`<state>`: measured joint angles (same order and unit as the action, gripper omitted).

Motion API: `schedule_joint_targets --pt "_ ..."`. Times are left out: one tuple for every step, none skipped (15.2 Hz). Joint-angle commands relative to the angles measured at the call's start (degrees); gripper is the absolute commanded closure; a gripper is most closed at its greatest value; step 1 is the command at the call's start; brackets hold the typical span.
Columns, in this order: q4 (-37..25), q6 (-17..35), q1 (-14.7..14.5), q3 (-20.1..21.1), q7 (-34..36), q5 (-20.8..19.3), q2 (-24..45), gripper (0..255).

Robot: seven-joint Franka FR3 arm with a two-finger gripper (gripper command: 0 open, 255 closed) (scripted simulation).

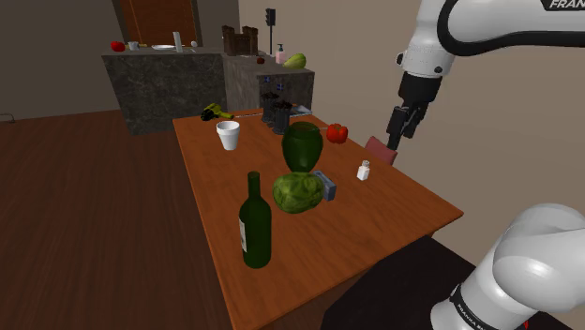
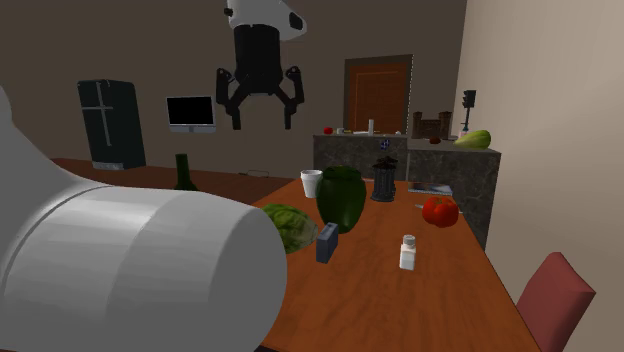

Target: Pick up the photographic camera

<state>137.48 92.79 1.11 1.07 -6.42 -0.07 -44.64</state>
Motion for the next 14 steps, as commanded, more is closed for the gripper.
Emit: schedule_joint_targets --pt "0.0 0.0 0.0 0.0 0.0 0.0 0.0 0" --pt "0.5 2.0 0.2 -0.2 0.0 -0.1 1.5 0" --pt "0.9 3.9 0.3 -0.4 -0.1 -0.1 3.0 0" --pt "1.2 5.9 0.5 -0.6 -0.1 -0.1 4.6 0" --pt "1.5 7.8 0.6 -0.8 -0.2 -0.2 6.3 0" --pt "1.6 9.8 0.7 -1.0 -0.2 -0.2 8.0 0" --pt "1.7 11.7 0.9 -1.2 -0.3 -0.2 9.8 0" --pt "1.7 13.5 1.0 -1.4 -0.3 -0.2 11.6 0" --pt "1.6 15.4 1.1 -1.6 -0.4 -0.2 13.5 0" --pt "1.5 17.2 1.3 -1.8 -0.4 -0.2 15.5 0" --pt "1.2 18.9 1.4 -2.0 -0.5 -0.2 17.5 0" --pt "0.9 20.7 1.5 -2.2 -0.6 -0.1 19.5 0" --pt "0.5 22.3 1.6 -2.4 -0.7 -0.1 21.5 0" --pt "0.0 24.0 1.7 -2.6 -0.8 0.0 23.6 0"
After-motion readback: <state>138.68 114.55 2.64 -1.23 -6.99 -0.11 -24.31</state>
